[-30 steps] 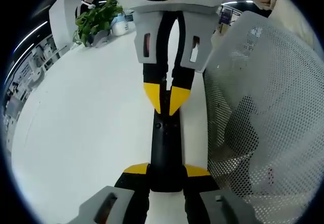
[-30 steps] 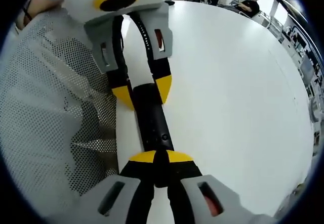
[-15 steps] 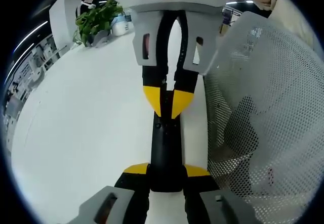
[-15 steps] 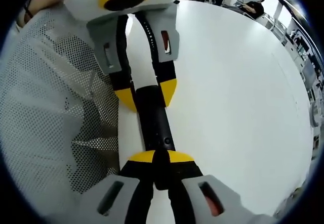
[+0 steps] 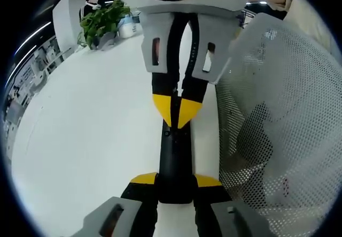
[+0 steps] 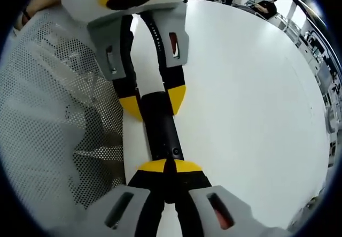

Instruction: Press the specified remote control buttons in sequence, fully releasing each button before pressing the next.

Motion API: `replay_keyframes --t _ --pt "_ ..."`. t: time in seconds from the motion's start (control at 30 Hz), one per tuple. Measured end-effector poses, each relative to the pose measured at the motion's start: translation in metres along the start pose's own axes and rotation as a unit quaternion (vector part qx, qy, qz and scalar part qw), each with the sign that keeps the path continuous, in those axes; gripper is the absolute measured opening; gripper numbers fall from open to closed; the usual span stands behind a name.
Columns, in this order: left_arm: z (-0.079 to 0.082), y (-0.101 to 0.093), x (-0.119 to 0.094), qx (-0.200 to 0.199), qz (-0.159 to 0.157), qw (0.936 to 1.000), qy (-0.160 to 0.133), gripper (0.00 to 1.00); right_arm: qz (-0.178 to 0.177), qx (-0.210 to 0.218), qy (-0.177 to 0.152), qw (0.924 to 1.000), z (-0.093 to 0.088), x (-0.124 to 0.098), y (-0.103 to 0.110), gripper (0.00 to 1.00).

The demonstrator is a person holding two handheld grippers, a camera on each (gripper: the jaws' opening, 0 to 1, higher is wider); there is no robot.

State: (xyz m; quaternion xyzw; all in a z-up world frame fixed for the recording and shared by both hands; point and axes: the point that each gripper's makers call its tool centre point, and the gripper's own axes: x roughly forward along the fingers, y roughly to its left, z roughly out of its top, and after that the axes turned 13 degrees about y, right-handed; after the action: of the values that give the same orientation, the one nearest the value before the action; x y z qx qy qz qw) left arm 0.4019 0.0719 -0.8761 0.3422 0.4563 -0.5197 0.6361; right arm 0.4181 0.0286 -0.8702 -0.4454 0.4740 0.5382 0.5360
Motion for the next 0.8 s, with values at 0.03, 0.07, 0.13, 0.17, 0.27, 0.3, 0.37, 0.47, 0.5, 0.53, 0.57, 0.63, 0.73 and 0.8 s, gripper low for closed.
replay_keyframes --t 0.03,0.07,0.13,0.17,0.27,0.3,0.37,0.47,0.5,0.53,0.57,0.63,0.73,0.8 --pt "0.0 0.0001 0.0001 0.0 0.0 1.0 0.0 0.25 -0.001 0.002 -0.003 1.0 0.0005 0.0001 -0.0003 0.0" --pt "0.0 0.0001 0.0001 -0.001 0.0 1.0 -0.001 0.25 0.0 0.004 -0.004 1.0 0.0002 -0.0002 0.0004 0.0" --pt "0.0001 0.0003 0.0002 -0.002 -0.001 1.0 -0.001 0.25 -0.002 0.005 -0.01 0.9999 0.0 -0.0002 0.0006 0.0" --pt "0.0 0.0004 0.0002 -0.002 -0.001 1.0 -0.001 0.25 -0.003 0.006 -0.011 0.9999 0.0 -0.0002 0.0007 0.0" --pt "0.0 0.0003 0.0001 -0.002 -0.001 1.0 -0.001 0.25 -0.006 0.005 -0.014 0.9999 0.0005 -0.0003 0.0008 0.0" --pt "0.0 0.0004 0.0002 -0.002 -0.001 1.0 -0.001 0.25 -0.006 0.005 -0.015 0.9999 0.0005 -0.0004 0.0007 0.0" --pt "0.0 0.0004 0.0002 -0.002 0.0 1.0 -0.001 0.25 -0.002 0.01 -0.018 0.9998 0.0003 -0.0006 -0.0001 0.0" --pt "0.0001 0.0004 0.0003 -0.002 0.001 1.0 0.0 0.25 0.003 0.02 -0.02 0.9996 0.0002 -0.0008 -0.0003 0.0" --pt "0.0001 0.0004 0.0002 -0.002 0.001 1.0 0.0 0.25 0.004 0.022 -0.022 0.9995 0.0 -0.0009 0.0 0.0" --pt "0.0001 0.0004 0.0002 -0.002 0.002 1.0 0.0 0.25 0.004 0.023 -0.024 0.9994 0.0 -0.0012 0.0001 0.0" --pt "0.0001 0.0004 0.0003 -0.002 0.002 1.0 0.0 0.25 0.005 0.024 -0.025 0.9994 -0.0003 -0.0013 0.0005 0.0" --pt "-0.0001 0.0003 0.0002 -0.003 0.002 1.0 0.0 0.25 0.01 0.029 -0.029 0.9991 -0.0002 -0.002 0.0029 0.03" --pt "-0.0001 -0.0001 -0.0001 -0.002 0.003 1.0 0.0 0.25 0.01 0.028 -0.028 0.9992 -0.0019 -0.003 0.0054 0.05" --pt "-0.0001 -0.0001 -0.0001 -0.002 0.003 1.0 0.0 0.25 -0.001 0.018 -0.023 0.9996 -0.0049 -0.0032 0.0052 0.04"
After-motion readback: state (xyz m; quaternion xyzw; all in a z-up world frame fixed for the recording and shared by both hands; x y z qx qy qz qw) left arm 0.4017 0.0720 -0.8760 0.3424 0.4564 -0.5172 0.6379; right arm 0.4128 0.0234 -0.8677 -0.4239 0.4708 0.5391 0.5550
